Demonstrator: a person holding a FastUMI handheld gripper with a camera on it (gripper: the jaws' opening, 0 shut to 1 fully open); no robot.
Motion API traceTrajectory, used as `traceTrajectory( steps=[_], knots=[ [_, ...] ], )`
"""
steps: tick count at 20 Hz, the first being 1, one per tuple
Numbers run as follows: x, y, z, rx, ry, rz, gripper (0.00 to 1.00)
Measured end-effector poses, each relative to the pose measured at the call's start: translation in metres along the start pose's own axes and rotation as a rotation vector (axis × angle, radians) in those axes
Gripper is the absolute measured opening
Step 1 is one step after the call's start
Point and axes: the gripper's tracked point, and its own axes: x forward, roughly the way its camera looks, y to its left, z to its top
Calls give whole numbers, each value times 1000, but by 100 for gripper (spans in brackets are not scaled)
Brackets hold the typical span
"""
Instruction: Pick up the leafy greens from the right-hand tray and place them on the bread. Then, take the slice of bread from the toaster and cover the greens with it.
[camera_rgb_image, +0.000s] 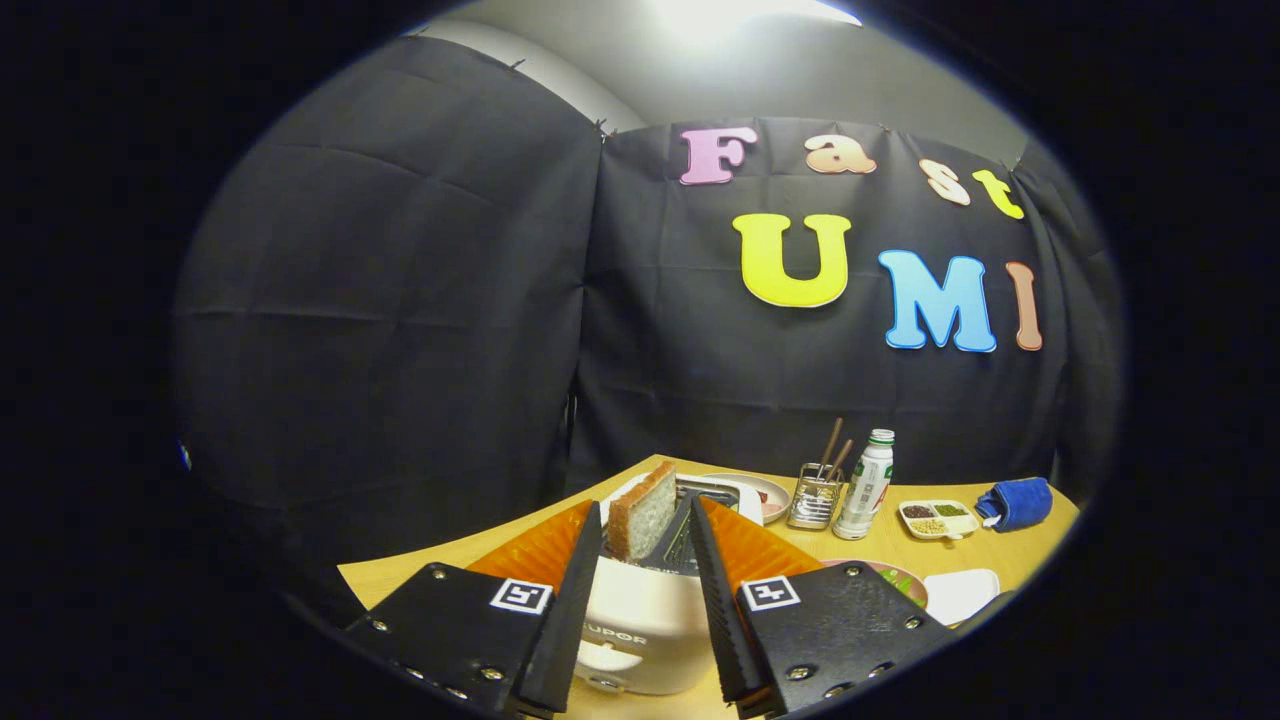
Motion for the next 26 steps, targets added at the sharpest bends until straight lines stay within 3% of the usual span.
traceTrajectory(
  steps=[5,12,13,14,16,19,20,26],
  knots=[
    [34,13,-17,-13,54,-40,55],
    [61,-6,-24,6,88,-153,54],
    [64,-7,-26,17,91,-163,52],
    [68,-8,-28,31,93,-171,34],
    [72,-7,-28,42,100,-157,15],
    [74,-8,-27,40,97,-143,15],
    [73,-7,-27,35,99,-132,8],
    [68,-8,-12,84,91,-107,8]
  ],
)
